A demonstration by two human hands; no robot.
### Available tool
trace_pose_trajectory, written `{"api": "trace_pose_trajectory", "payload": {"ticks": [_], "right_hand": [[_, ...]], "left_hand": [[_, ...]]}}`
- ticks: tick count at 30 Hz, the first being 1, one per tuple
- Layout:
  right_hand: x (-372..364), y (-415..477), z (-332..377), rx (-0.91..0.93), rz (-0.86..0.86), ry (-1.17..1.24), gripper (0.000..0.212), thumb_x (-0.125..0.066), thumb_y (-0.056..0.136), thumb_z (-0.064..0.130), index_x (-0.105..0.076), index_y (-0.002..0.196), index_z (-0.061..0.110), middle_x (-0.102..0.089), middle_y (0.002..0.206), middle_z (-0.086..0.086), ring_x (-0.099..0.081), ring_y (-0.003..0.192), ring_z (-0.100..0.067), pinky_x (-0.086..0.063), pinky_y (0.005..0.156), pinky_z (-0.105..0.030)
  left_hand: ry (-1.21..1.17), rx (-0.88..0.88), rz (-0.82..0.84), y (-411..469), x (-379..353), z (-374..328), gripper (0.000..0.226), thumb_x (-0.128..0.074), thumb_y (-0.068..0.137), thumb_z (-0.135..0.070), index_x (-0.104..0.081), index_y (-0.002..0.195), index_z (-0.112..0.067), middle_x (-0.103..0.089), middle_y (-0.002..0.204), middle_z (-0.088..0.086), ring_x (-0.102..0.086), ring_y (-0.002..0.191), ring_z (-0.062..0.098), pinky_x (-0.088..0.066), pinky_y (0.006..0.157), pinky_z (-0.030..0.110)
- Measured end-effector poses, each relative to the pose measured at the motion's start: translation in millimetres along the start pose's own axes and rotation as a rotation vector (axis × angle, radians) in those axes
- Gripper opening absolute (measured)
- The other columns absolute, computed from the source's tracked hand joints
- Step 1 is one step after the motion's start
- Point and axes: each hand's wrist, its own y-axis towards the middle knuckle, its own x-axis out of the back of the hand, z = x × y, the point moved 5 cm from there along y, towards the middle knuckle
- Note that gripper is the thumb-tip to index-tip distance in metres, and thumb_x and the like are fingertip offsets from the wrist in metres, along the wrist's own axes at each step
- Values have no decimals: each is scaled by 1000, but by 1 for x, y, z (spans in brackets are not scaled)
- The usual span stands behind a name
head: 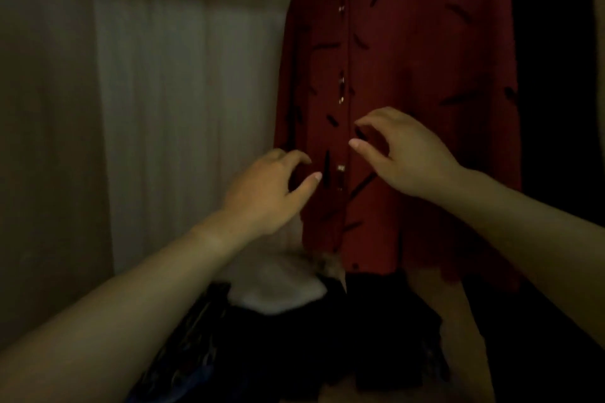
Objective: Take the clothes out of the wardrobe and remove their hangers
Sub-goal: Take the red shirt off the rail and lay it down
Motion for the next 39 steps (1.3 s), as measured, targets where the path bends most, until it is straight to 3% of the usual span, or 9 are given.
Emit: {"api": "trace_pose_trajectory", "payload": {"ticks": [8, 11, 15, 19, 23, 26, 32, 36, 39], "right_hand": [[49, 138, -49, 105, -172, -278, 42, -51, 91, 39, -55, 123, 12, -52, 126, -5, -49, 117, -20, -38, 94, -29], [80, 191, -59, 135, -242, -410, 40, -53, 91, 37, -55, 122, 13, -51, 127, -6, -47, 118, -22, -36, 95, -29], [122, 255, -75, 138, -364, -550, 40, -55, 90, 37, -56, 123, 15, -49, 133, -6, -41, 125, -23, -31, 102, -31], [153, 294, -98, 14, -443, -624, 48, -56, 89, 42, -50, 131, 21, -44, 138, -6, -40, 126, -24, -33, 101, -35], [158, 316, -123, -122, -326, -620, 52, -54, 89, 45, -46, 133, 18, -53, 130, -6, -51, 116, -23, -43, 90, -33], [160, 326, -130, -113, -311, -603, 47, -59, 87, 42, -52, 128, 19, -58, 125, -4, -54, 112, -20, -44, 85, -29], [164, 339, -138, -104, -440, -304, 24, -70, 81, 32, -68, 104, 26, -60, 100, 7, -51, 90, -5, -37, 71, -20], [168, 345, -149, -137, -564, -173, 15, -72, 81, 28, -71, 95, 25, -65, 94, 4, -57, 86, -7, -39, 64, -19], [182, 353, -151, -174, -639, -143, 14, -71, 82, 25, -71, 95, 22, -64, 94, 2, -57, 86, -9, -41, 68, -21]], "left_hand": [[2, -105, -154, 166, 2, 36, 48, -38, 89, -57, -53, 123, -26, -55, 119, 1, -55, 98, 15, -45, 85, 31], [-30, -172, -248, 225, 13, 32, 47, -41, 90, -51, -53, 126, -23, -53, 124, 4, -54, 106, 22, -42, 89, 31], [-28, -207, -419, 299, 31, 23, 61, -28, 83, -61, -49, 128, -25, -47, 132, 4, -49, 116, 26, -46, 91, 43], [10, -168, -538, 353, 45, 21, 57, -34, 89, -55, -37, 137, -25, -36, 143, 6, -38, 128, 27, -41, 94, 43], [-112, -174, -551, 377, 34, 26, 65, -30, 85, -57, -33, 142, -24, -32, 145, 4, -38, 128, 27, -42, 97, 44], [-152, -222, -550, 383, 18, 33, 63, -29, 90, -57, -26, 145, -27, -22, 151, 0, -31, 134, 23, -38, 102, 39], [-233, -281, -542, 386, 12, 56, 80, -15, 74, -70, -23, 146, -35, -25, 151, -2, -29, 136, 20, -29, 106, 33], [-222, -302, -546, 390, 20, 62, 75, -17, 75, -70, -24, 144, -42, -27, 151, -4, -29, 137, 18, -26, 106, 29], [-204, -311, -549, 394, 33, 60, 71, -21, 78, -68, -27, 143, -42, -30, 149, -2, -31, 136, 18, -27, 108, 30]]}}
